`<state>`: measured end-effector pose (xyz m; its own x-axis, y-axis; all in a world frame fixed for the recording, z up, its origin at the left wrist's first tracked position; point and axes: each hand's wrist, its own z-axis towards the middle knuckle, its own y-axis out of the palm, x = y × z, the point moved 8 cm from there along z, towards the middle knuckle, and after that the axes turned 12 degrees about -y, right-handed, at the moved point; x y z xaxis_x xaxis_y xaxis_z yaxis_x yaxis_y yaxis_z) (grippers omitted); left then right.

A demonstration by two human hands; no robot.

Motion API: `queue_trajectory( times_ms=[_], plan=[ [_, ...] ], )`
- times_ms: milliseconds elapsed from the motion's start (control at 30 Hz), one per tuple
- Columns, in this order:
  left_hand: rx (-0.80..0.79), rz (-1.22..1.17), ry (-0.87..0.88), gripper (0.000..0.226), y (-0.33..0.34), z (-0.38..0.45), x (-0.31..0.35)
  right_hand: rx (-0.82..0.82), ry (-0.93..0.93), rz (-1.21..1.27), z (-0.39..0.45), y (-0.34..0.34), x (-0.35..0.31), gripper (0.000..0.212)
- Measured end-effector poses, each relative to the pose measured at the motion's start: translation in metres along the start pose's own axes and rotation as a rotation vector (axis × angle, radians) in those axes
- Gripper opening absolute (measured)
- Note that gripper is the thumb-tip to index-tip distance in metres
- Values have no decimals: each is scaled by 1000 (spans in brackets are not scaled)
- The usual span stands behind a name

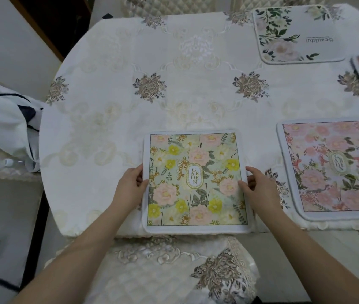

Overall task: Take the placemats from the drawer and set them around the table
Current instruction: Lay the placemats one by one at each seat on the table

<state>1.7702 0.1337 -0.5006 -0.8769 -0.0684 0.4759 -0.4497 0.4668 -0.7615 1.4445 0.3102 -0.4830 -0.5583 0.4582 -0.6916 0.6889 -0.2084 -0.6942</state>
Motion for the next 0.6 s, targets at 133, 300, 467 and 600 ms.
queue_trajectory(
  times_ms=[133,300,467,600],
  plan=[
    [27,-4,8,42,1,0,0,14,-25,-12,-1,0,0,37],
    [52,22,27,45,4,0,2,52,1,-30,2,9,11,42],
    [196,81,7,65,-1,0,19,179,-124,-191,8,9,-22,49],
    [181,133,247,57,19,0,78,74,-280,-187,45,46,-68,46]
  ],
)
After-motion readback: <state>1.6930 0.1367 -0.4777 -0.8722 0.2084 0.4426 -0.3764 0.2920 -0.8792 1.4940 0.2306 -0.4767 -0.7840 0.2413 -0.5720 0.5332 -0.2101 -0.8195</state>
